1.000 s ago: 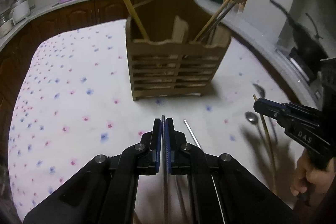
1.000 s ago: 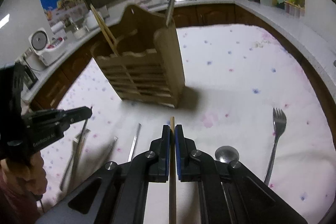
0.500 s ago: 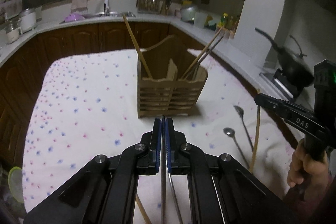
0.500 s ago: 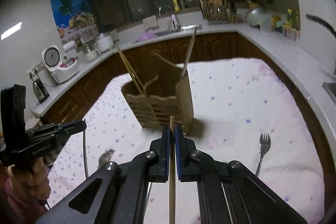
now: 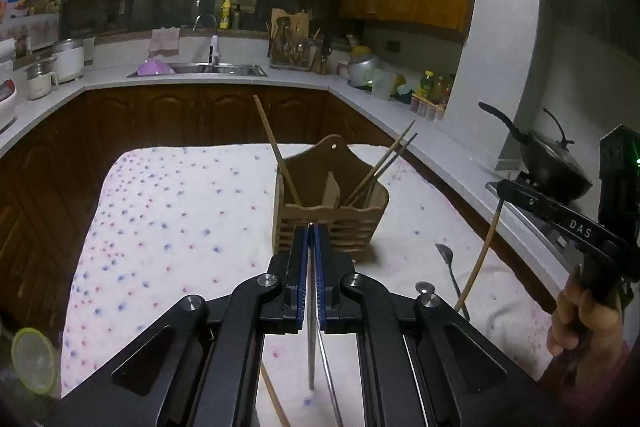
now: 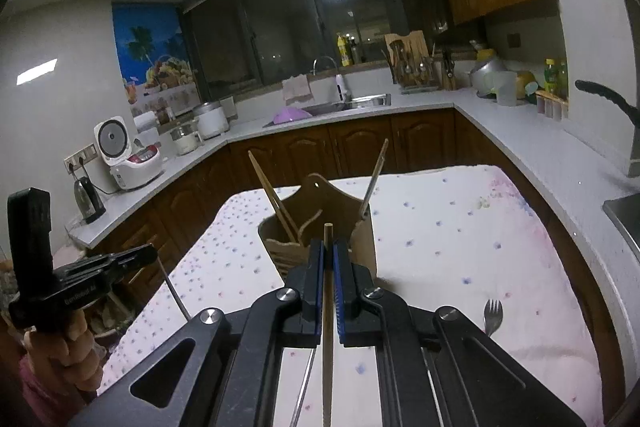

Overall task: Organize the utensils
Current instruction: 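Lift both held chopsticks and carry them above the wooden holder, then lower the chopsticks into the holder and open both tools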

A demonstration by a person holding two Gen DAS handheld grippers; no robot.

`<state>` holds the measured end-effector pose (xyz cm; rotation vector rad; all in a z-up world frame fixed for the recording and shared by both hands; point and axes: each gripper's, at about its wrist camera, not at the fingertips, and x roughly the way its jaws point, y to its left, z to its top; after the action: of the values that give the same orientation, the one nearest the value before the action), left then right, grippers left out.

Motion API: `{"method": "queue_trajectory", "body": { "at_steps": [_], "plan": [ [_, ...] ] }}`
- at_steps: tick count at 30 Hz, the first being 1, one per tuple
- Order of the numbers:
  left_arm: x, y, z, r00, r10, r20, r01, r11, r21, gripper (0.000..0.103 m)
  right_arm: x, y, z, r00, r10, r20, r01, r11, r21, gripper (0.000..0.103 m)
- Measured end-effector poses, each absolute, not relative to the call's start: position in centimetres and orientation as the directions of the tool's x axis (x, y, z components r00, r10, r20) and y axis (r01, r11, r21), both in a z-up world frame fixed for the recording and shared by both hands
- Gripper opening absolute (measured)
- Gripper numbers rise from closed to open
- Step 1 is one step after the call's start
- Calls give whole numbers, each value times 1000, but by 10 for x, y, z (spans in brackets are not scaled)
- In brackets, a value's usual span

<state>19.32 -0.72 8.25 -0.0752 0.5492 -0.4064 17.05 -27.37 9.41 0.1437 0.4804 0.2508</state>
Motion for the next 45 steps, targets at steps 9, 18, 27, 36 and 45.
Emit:
{"method": "queue_trajectory", "body": {
  "at_steps": [9, 18, 27, 36, 45],
  "plan": [
    [197, -5, 92, 796, -390, -463, 349, 920, -177, 3, 175, -274, 100, 870, 272, -412, -209, 959, 193, 5],
    [205, -1, 111, 821, -392, -416, 349, 920, -177, 3, 185, -273, 112, 885, 272, -378, -214, 958, 190, 5],
    [221, -1, 142, 853, -392, -345, 353, 920, -171, 3, 204, -274, 134, 908, 272, -319, -215, 956, 202, 5],
    [248, -4, 177, 885, -387, -259, 354, 920, -165, 3, 236, -272, 162, 937, 247, -248, -203, 960, 193, 5],
    [292, -13, 189, 909, -358, -214, 329, 930, -162, 3, 272, -276, 173, 959, 210, -188, -172, 965, 199, 5]
  ]
}}
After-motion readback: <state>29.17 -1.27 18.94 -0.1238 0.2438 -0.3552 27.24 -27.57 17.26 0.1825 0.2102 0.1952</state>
